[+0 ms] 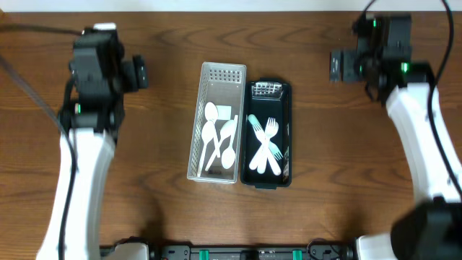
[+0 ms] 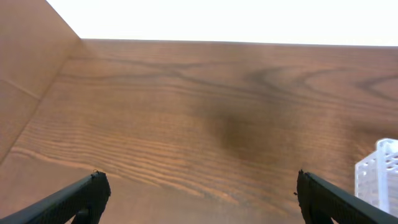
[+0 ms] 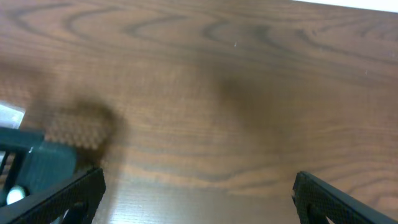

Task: Pack container

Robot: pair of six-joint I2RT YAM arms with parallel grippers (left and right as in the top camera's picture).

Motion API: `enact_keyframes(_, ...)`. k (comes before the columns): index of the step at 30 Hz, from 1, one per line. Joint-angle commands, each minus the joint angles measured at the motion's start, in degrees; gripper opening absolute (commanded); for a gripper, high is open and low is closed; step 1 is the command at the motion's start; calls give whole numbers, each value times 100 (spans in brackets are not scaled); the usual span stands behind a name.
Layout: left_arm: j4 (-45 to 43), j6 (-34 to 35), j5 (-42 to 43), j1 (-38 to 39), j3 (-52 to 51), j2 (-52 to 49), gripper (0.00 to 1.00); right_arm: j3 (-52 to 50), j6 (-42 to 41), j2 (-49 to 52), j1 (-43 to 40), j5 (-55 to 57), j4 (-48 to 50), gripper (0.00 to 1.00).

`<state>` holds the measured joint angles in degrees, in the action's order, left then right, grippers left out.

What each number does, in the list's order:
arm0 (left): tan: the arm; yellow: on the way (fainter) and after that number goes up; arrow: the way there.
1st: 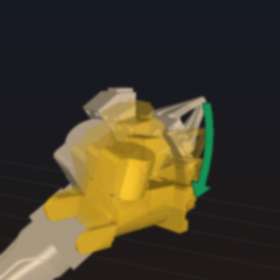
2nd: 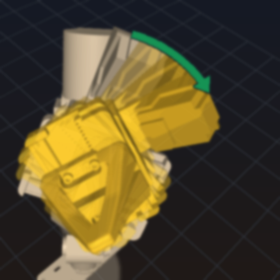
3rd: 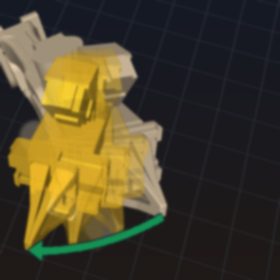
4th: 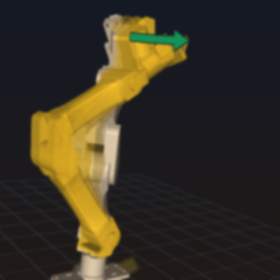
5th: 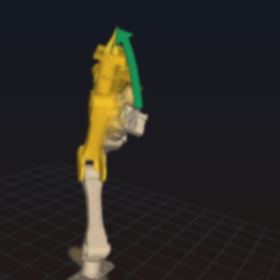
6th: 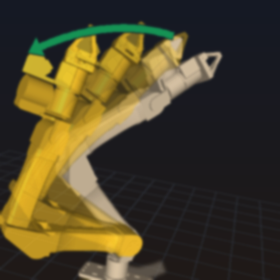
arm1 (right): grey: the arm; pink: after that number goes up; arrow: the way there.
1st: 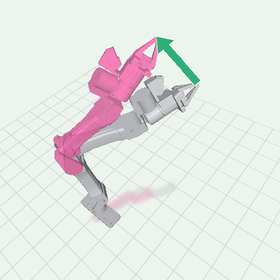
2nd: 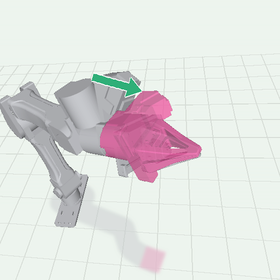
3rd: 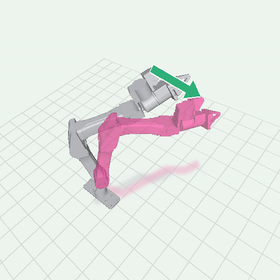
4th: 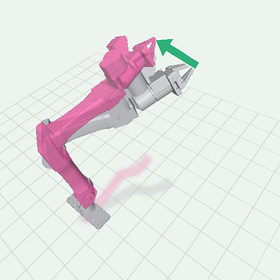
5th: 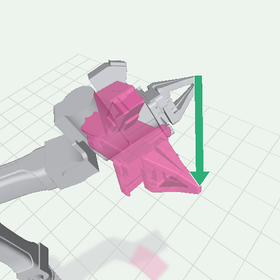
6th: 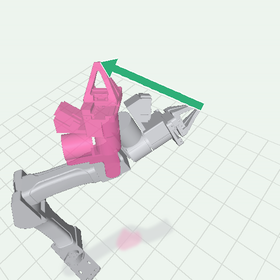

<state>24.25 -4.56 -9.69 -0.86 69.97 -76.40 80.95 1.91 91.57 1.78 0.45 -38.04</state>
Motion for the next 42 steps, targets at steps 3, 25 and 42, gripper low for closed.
enact_keyframes(3,-874,-11,70,50,-1434,1663,98,-1652,-330,-1696,37,17,603,99)
enact_keyframes(25,1034,-15,66,533,-4054,6894,98,-5069,-356,-7827,442,365,-503,99)
enact_keyframes(42,2702,-15,68,533,-4057,6894,98,-5069,-356,-7818,442,365,-2072,99)
